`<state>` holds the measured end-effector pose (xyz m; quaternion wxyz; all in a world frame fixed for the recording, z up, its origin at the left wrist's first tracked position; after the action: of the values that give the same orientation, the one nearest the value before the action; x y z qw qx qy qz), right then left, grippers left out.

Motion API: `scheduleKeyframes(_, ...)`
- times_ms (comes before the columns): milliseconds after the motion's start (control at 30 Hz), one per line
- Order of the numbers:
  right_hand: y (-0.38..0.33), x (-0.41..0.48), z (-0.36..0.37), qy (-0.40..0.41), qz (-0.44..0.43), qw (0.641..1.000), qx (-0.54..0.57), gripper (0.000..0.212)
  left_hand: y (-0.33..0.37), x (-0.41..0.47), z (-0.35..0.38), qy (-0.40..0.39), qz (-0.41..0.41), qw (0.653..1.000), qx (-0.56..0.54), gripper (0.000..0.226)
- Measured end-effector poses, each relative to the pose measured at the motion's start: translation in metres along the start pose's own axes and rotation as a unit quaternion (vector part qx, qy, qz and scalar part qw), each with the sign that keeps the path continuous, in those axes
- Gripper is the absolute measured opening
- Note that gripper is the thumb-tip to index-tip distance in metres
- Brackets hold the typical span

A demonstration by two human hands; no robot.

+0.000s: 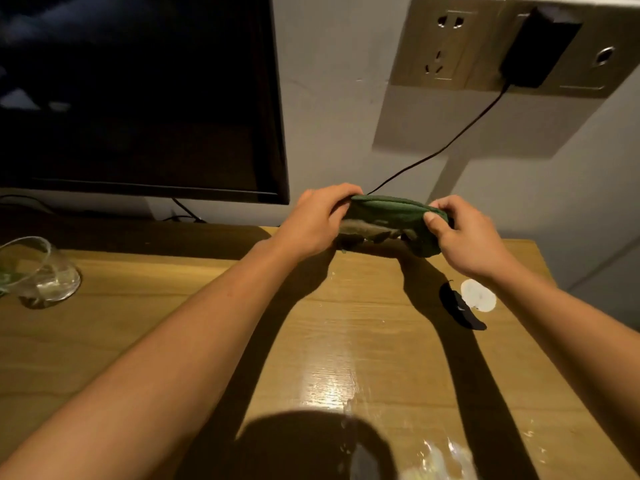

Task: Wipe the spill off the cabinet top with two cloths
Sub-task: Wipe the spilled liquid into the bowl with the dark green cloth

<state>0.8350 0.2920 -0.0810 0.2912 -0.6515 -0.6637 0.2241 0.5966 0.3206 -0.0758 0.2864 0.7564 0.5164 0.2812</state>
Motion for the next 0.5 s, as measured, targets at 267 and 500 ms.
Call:
scheduleKeyframes(267,-0.004,-0.022,0.097,-0.135,0.044,0.990,0.028,0.015,-0.069,-0.063,-0.007,-0.009,0.037,0.988,0.150,0.049)
scheduleKeyframes(500,-0.040,-0.028,0.147,-0.179,0.014,0.982,0.055,0.014,-0.121,-0.106,-0.034,0.019,-0.011,0.989,0.143,0.042)
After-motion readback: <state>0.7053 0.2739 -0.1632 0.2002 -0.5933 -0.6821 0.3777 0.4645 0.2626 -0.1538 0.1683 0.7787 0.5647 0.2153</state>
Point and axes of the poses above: each hand's wrist, its own x-axis towards the middle knuckle, its own z-axis out of the palm, y = z × x, the point moved 4 cm from there along x, towards the middle knuckle, and after that the axes turned 4 degrees about -z, right-handed, at the moved point
